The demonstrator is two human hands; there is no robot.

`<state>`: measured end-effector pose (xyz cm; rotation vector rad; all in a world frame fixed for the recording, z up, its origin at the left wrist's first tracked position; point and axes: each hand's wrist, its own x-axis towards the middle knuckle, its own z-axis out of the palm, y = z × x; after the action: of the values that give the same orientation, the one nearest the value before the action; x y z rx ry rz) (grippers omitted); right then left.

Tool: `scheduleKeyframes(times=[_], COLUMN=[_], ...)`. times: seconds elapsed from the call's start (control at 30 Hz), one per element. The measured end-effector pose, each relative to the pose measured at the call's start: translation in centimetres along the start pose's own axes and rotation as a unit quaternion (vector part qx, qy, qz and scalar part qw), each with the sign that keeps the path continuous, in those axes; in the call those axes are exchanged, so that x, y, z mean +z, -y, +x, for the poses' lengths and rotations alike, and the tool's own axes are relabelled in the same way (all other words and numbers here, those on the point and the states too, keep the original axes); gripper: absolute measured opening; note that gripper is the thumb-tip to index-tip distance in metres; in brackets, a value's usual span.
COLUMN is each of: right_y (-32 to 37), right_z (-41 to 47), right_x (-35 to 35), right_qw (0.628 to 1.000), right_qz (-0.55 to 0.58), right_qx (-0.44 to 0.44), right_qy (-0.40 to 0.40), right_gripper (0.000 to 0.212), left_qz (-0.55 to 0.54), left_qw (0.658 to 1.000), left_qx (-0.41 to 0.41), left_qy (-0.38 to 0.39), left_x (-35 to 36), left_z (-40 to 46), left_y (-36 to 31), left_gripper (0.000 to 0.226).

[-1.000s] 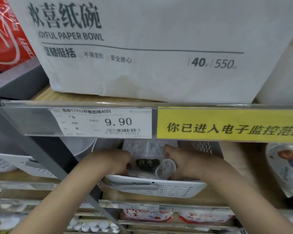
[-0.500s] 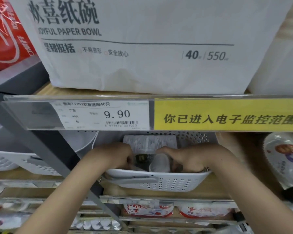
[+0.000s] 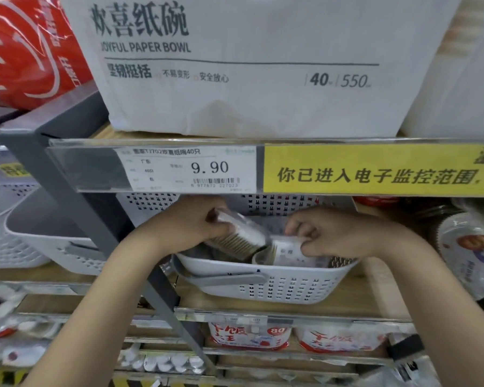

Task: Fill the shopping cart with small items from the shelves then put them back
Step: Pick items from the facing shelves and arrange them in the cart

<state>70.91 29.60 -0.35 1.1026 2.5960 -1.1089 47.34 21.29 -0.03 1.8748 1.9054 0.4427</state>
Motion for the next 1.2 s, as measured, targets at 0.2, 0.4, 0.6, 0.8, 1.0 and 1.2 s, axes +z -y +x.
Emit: scheduleKeyframes(times=[0.2, 0.4, 0.6, 0.8, 1.0, 1.2], right_y=[0.0, 3.6, 10.9, 19.0, 29.0, 38.2], right_z=[-2.2, -6.3, -8.2, -3.8, 1.2, 4.1], right_x=[0.5, 4.5, 9.8, 17.4, 28.3, 38.3], right_qw=[0.977, 0.886, 0.823, 0.815, 0.815, 0.826], right_qz=[0.002, 0.121, 0.319, 0.484, 0.554, 0.553], right_qx=[-0.07, -0.179, -0.218, -0.19, -0.133, -0.093], right_qy=[-0.201, -0.41, -0.417, -0.257, -0.108, 0.064], right_gripper=[0.044, 0.056, 0.038, 0.024, 0.021, 0.032], left_qz=[-0.145, -0.167, -0.288, -0.456, -0.53, -0.495], left_qw=[0.967, 0.904, 0.842, 0.727, 0.568, 0.471], left_qx=[0.05, 0.162, 0.129, -0.075, -0.221, -0.295], left_qy=[-0.202, -0.358, -0.438, -0.508, -0.59, -0.668], left_x=[0.5, 0.5, -0.7, -1.5, -1.0, 0.1], left_z=[-4.5, -9.9, -16.4, -25.6, -38.5, -51.4], left_y=[-2.2, -2.5, -0.5, 6.8, 16.1, 21.8], left_gripper=[0.013, 0.012, 0.008, 0.023, 0.03, 0.037])
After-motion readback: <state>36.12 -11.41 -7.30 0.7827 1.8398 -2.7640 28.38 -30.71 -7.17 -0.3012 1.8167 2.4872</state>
